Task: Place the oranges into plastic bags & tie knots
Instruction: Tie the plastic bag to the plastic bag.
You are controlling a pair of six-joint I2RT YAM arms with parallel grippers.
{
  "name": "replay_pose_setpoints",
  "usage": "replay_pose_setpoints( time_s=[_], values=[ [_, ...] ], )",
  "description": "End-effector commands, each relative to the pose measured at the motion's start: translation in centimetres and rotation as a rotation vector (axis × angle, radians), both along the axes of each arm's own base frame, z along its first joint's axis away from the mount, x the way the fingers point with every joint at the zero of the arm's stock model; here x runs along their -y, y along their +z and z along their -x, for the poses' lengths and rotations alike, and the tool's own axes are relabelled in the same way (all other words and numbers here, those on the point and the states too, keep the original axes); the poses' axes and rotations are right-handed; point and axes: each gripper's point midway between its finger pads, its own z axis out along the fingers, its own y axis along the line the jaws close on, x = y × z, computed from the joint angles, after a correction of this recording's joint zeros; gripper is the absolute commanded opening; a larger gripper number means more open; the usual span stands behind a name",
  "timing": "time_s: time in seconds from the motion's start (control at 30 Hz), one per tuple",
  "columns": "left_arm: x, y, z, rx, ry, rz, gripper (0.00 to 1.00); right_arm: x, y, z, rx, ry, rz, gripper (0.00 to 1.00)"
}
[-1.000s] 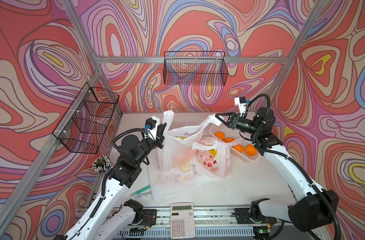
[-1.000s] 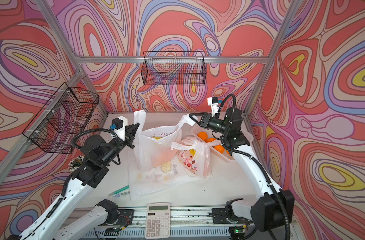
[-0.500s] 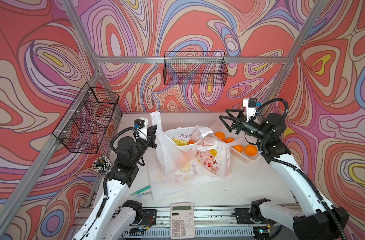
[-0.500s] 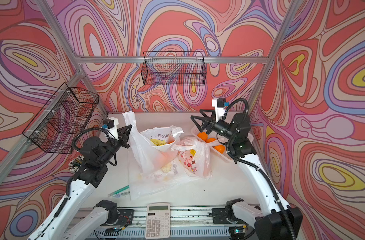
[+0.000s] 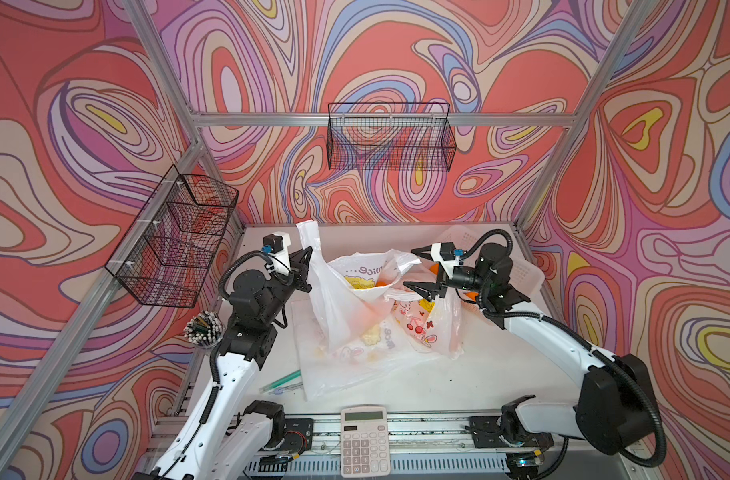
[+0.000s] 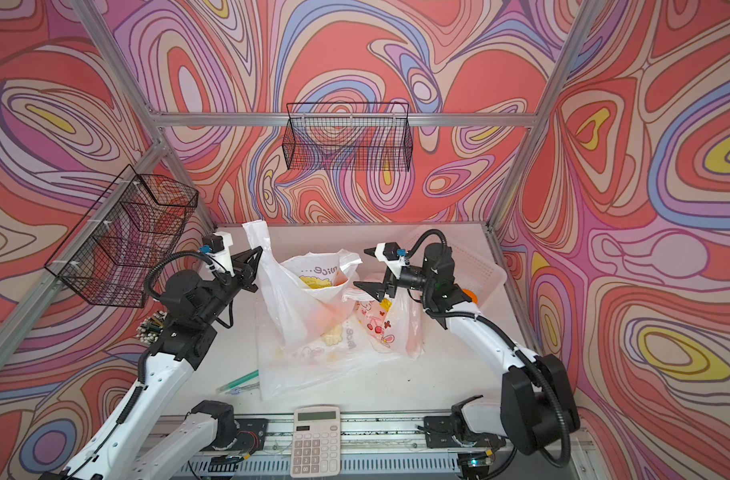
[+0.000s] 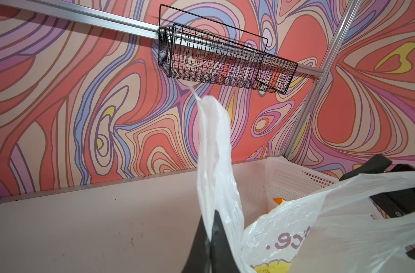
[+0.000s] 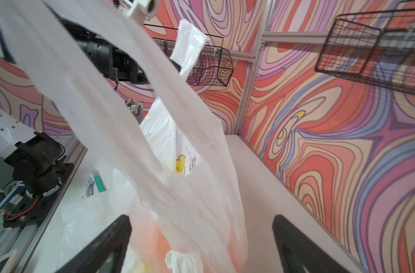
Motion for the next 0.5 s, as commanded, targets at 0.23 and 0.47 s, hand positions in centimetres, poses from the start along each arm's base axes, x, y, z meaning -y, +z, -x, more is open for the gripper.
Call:
replay_pose_setpoints(
  time_s=[0.23,0.47],
  values=[
    [0.5,0.4,0.2,0.031,-0.045,0.017,0.00,-4.3,2.2,-2.7,0.153,0.111,-0.046,0.94],
    [1.3,0.6,0.5,0.056,-0.099,0.003,0.00,-6.0,3.1,-3.9,0.109,0.201,-0.116,0.66]
  ],
)
